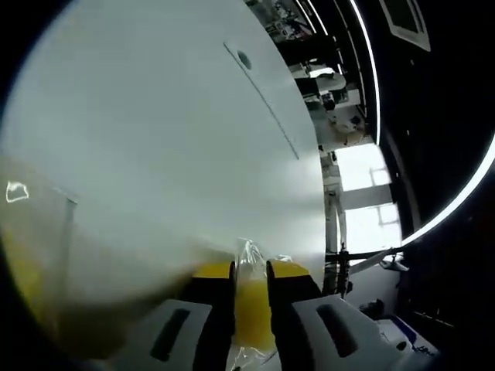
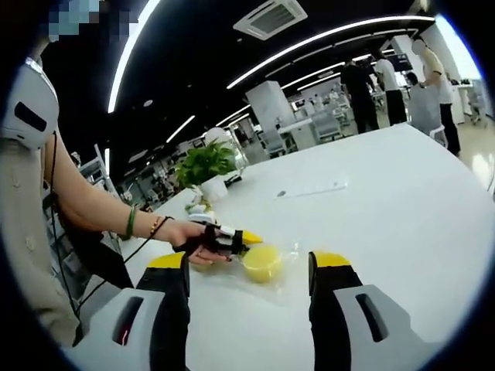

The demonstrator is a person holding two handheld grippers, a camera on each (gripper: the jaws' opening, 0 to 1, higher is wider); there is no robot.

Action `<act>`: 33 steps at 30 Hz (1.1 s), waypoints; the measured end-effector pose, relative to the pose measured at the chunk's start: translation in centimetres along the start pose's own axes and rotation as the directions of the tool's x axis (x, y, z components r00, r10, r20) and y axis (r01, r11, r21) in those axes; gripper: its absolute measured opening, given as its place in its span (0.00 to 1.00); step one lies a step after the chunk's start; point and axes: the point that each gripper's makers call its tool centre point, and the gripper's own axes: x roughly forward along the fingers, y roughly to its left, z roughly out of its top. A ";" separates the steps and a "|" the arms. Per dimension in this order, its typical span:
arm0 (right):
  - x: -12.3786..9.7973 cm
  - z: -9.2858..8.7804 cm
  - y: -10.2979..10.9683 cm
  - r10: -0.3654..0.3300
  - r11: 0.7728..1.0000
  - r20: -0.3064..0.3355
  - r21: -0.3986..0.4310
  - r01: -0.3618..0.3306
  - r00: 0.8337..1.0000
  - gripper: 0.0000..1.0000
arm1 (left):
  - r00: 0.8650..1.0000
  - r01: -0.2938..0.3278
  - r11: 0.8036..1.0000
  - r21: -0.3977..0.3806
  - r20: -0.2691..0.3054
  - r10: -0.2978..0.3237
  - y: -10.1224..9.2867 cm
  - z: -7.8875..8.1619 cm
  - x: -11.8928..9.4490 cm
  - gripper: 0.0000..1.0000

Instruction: Compare the silicone blocks by pressing each to a similar depth, holding the contact briefly, and releasing to observe deformation and rebound differences across the visible hardness samples.

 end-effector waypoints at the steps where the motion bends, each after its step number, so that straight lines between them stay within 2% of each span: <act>1: 0.0 0.0 -0.1 -0.001 1.000 0.003 0.003 0.001 1.000 0.56 | 1.000 0.000 0.999 0.036 -0.003 0.000 0.0 0.0 0.1 0.14; 4: 0.0 0.0 -0.2 -0.004 1.000 0.004 0.001 0.004 1.000 0.55 | 1.000 0.003 0.998 0.067 -0.012 -0.002 -0.1 -0.3 0.2 0.12; 7: 0.0 0.1 -0.2 -0.007 1.000 0.009 0.001 0.007 1.000 0.54 | 0.999 0.018 0.991 0.135 -0.052 -0.011 0.0 -1.0 0.3 0.09; 8: 0.0 0.1 -0.3 -0.008 1.000 0.010 0.000 0.008 1.000 0.54 | 0.997 0.032 0.987 0.156 -0.074 -0.021 -0.1 -1.4 0.2 0.04; 9: 0.0 0.1 -0.3 -0.010 1.000 0.011 -0.001 0.011 1.000 0.53 | 0.998 0.052 0.987 0.155 -0.055 -0.044 -0.5 -1.3 0.2 0.02; 10: 0.0 0.1 -0.5 -0.016 1.000 0.011 -0.003 0.016 1.000 0.53 | 0.998 0.046 0.989 0.141 -0.054 -0.039 -0.5 -1.4 0.2 0.01; 15: -0.2 0.1 -0.6 -0.026 1.000 0.015 -0.005 0.026 1.000 0.50 | 0.996 0.054 0.987 0.149 -0.072 -0.044 -0.6 -1.6 0.2 0.00; 17: -0.2 0.2 -0.6 -0.028 1.000 0.018 -0.006 0.028 0.999 0.50 | 0.997 0.043 0.992 0.116 -0.069 -0.035 -0.5 -1.6 0.2 0.00; 18: -0.3 0.3 -0.6 -0.030 1.000 0.022 -0.006 0.031 0.999 0.50 | 0.998 0.011 1.000 0.027 -0.062 -0.009 -0.5 -1.7 0.1 0.00; 23: -0.4 0.5 -0.4 -0.033 0.999 0.025 -0.010 0.034 0.999 0.50 | 0.999 0.013 0.999 0.053 -0.031 -0.011 -1.0 -1.9 -0.2 0.00; 24: -0.5 0.6 -0.4 -0.034 0.999 0.026 -0.011 0.034 0.999 0.50 | 1.000 -0.003 0.996 0.087 -0.022 0.005 -0.9 -1.9 -0.3 0.00; 25: -0.5 0.7 -0.3 -0.034 0.999 0.027 -0.014 0.034 0.999 0.50 | 1.000 0.010 0.985 0.170 -0.015 -0.007 -1.3 -1.9 -0.4 0.00; 29: -0.7 0.9 0.1 -0.034 0.999 0.033 -0.021 0.035 0.999 0.50 | 1.000 0.016 0.958 0.286 0.005 -0.019 -2.9 -2.4 -0.9 0.00; 31: -0.8 1.1 0.4 -0.032 0.999 0.038 -0.026 0.033 0.999 0.50 | 0.999 0.023 0.932 0.363 0.036 -0.039 -4.1 -2.4 -1.3 0.00; 32: -0.8 1.2 0.6 -0.032 0.999 0.039 -0.030 0.033 0.999 0.50 | 0.998 0.032 0.897 0.441 0.029 -0.050 -4.9 -2.8 -1.7 0.00; 33: -0.9 1.3 0.8 -0.031 0.999 0.041 -0.031 0.032 0.999 0.50 | 0.998 0.032 0.881 0.473 0.035 -0.055 -5.4 -2.9 -1.9 0.00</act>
